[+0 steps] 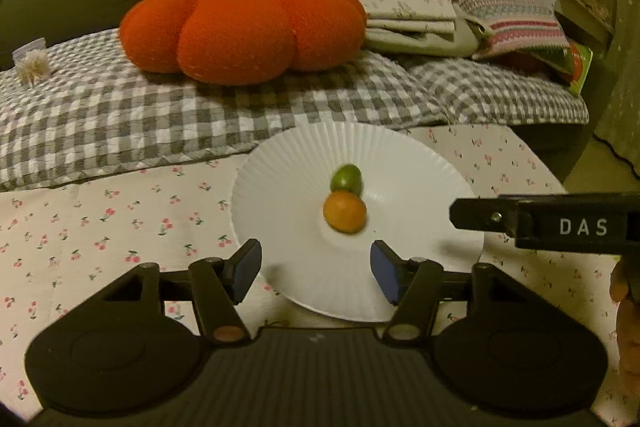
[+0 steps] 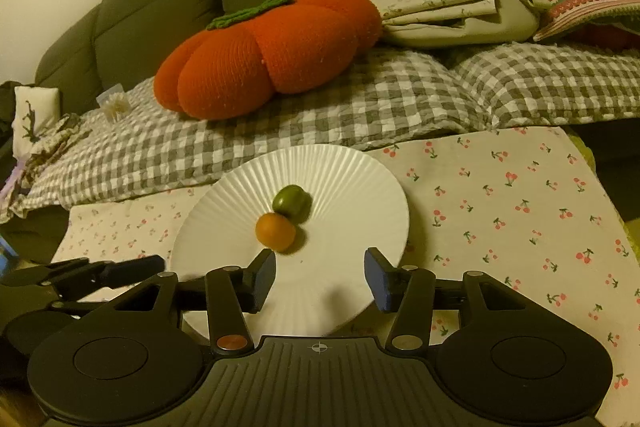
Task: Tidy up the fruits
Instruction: 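Carry both fruits onto the white plate and open both tools, then move both tools back toward the fruit cluster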
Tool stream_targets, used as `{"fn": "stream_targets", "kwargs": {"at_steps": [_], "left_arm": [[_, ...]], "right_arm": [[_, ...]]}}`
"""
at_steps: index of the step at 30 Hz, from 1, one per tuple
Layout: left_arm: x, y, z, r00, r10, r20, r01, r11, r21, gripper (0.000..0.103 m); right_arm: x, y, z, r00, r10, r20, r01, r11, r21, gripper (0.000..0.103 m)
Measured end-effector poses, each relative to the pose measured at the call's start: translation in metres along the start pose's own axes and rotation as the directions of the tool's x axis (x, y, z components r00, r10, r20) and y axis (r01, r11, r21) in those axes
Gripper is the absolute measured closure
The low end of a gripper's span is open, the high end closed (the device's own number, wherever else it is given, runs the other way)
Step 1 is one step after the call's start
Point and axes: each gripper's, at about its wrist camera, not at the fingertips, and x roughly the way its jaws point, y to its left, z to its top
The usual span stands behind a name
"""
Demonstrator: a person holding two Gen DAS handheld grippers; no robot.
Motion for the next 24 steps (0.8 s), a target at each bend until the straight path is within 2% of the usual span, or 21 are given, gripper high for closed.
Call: {"fn": "stream_targets", "kwargs": {"at_steps": [11,18,20,24], "left_arm": [[-0.034,0.015,-0.015,0.999,0.033,-0.04,-0.035,0.998,-0.049,0.041],[-0.057,0.033,-0.03,0.996,0.03,-0.079,-0.041,0.989,-0.139,0.04],[-0.064,0.035,-0.035,0.996,0.034,-0.083,-0.046,0.989,-0.143,0.04],[-0.078,0.035,-0.053,0.994,0.058,-0.097,-0.07,0.99,-0.125,0.037]], "right_arm": [[-0.032,0.008,-0.006,0.999,0.029,-0.039,-0.027,0.998,0.052,0.038],[-0.058,0.016,-0.025,0.995,0.074,-0.069,-0.071,0.996,0.051,0.034],[-0.061,0.018,-0.026,0.995,0.078,-0.069,-0.075,0.996,0.048,0.029],[-0.067,0.027,-0.029,0.995,0.083,-0.062,-0.082,0.996,0.016,0.026]]}}
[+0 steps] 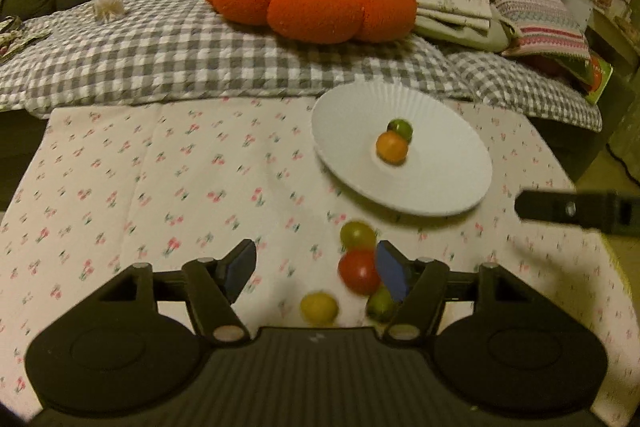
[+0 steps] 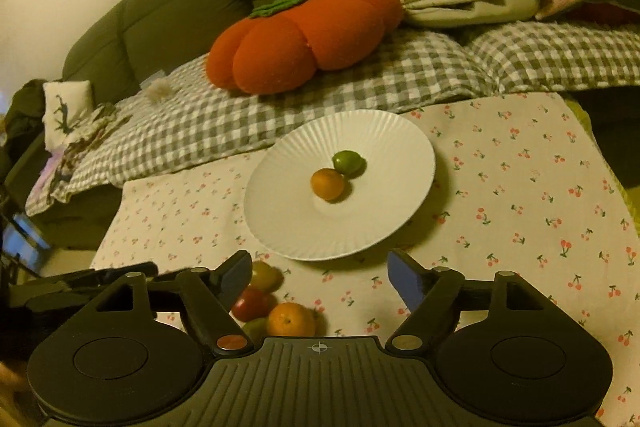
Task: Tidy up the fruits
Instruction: 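Move both tools back toward the fruit cluster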
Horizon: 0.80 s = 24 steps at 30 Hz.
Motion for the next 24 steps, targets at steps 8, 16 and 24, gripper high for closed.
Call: {"fn": "stream_targets", "kwargs": {"at_steps": [8,16,24], "left_arm": [[0.001,0.005,-0.018,0.999,-0.019,-0.05,0.017,0.999,-0.027,0.037],[0.011,0.001,-0.023,0.997,-0.022,-0.07,0.021,1.0,-0.011,0.038],[0.024,0.006,-0.025,0.996,0.001,-0.088,-0.003,1.0,-0.024,0.039]], "right_arm": [[0.006,0.01,-0.013,0.998,0.02,-0.063,-0.021,1.0,-0.008,0.023],[0.013,0.012,-0.022,0.994,0.016,-0.104,-0.017,1.0,-0.009,0.019],[0.025,0.012,-0.031,0.99,-0.006,-0.138,0.003,1.0,-0.015,0.019]]}}
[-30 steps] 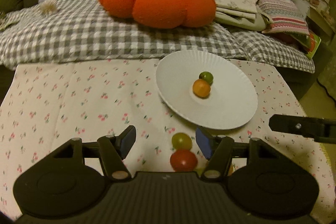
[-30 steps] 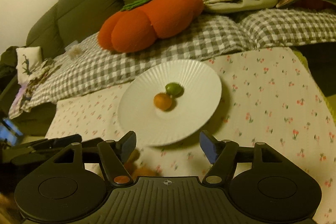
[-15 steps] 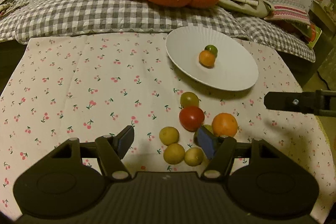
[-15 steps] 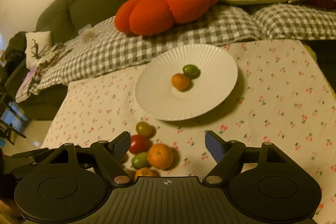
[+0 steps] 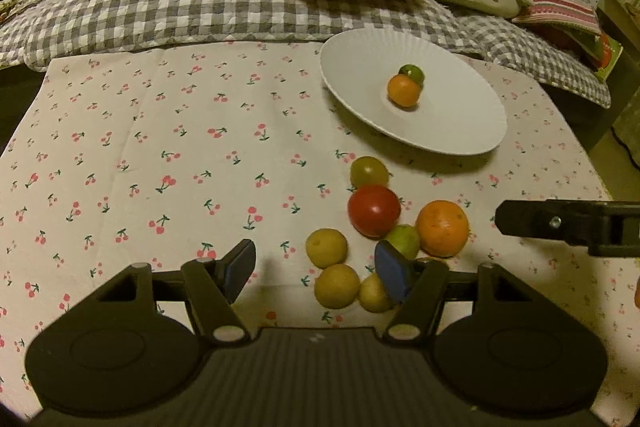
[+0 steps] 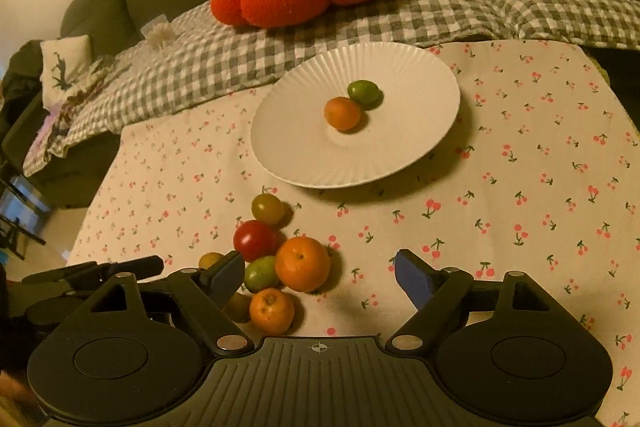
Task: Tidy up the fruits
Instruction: 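Move both tools back toward the fruit cluster, then grasp a yellow citrus with left tool while right tool grasps a large orange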
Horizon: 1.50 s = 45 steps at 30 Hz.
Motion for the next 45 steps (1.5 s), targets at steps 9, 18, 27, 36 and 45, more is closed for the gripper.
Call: {"fn": "stream_targets", "kwargs": {"at_steps": [9,18,27,36,45], "left_arm": [[0.017,-0.001,0.001,1.0,0.009,-0.025,-0.009,1.0,-0.002,0.047],[0.024,0.002,0.001,0.999,-0.005,-0.034,0.004,1.0,-0.023,0.057],[0.024,0.005,0.003,0.998,-0.049,-0.03,0.047,0.996,-0.07,0.078],[0.016,0.012,0.005,0.999,-0.033,-0.012,0.031,0.993,-0.113,0.078],[0.011,0.018,0.009,0.999,-0.033,0.001,0.033,0.989,-0.143,0.078]], "right_arm": [[0.021,0.002,-0.006,1.0,-0.018,-0.02,0.018,1.0,0.0,0.019],[0.022,-0.001,-0.004,1.0,-0.007,-0.013,0.007,1.0,0.021,0.019],[0.024,-0.006,-0.002,1.0,-0.01,-0.017,0.01,0.999,0.046,0.019],[0.043,-0.008,-0.003,0.999,0.025,-0.041,-0.021,0.995,0.102,0.019],[0.057,-0.005,-0.005,0.997,0.054,-0.055,-0.046,0.99,0.135,0.025]]}}
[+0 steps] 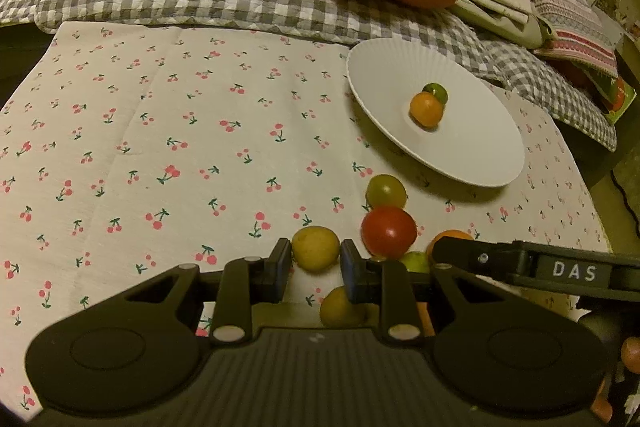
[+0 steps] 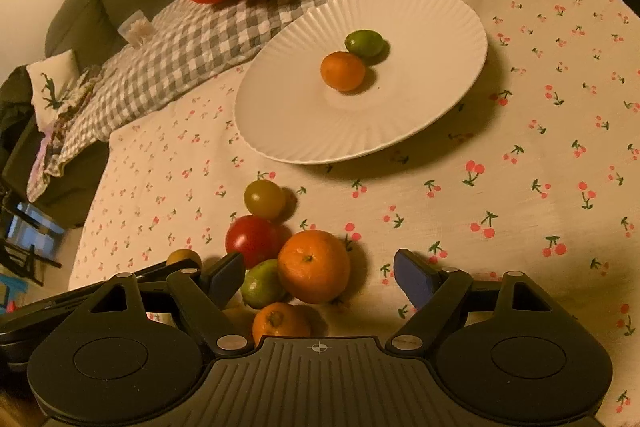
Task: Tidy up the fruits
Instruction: 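Grasp a yellow citrus with left tool while right tool grasps a large orange, then carry both fruits onto the white plate and open both tools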
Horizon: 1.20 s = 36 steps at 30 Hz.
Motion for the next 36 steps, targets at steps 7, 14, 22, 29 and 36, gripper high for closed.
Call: {"fn": "stream_targets", "kwargs": {"at_steps": [7,14,22,29,36], "left_arm": [[-0.004,0.002,0.002,1.0,0.004,0.015,-0.004,1.0,-0.013,0.078],[-0.006,0.001,0.002,0.999,0.006,0.031,-0.005,1.0,-0.015,0.078],[-0.009,0.0,0.006,0.998,-0.001,0.064,0.002,1.0,-0.028,0.078],[-0.008,-0.012,0.012,0.996,-0.024,0.089,0.024,1.0,0.004,0.078],[-0.011,-0.032,0.024,0.984,-0.061,0.165,0.046,0.994,0.096,0.078]], "right_arm": [[0.001,-0.003,0.002,0.999,0.035,-0.016,-0.034,0.999,0.039,0.064],[-0.008,0.0,0.005,0.999,0.036,-0.004,-0.036,0.999,0.034,0.064],[-0.017,-0.006,0.012,0.999,0.031,0.019,-0.032,0.998,0.058,0.064],[-0.025,-0.009,0.018,0.999,0.021,0.05,-0.024,0.998,0.062,0.064],[-0.034,-0.012,0.025,0.996,0.018,0.083,-0.024,0.998,0.064,0.064]]}}
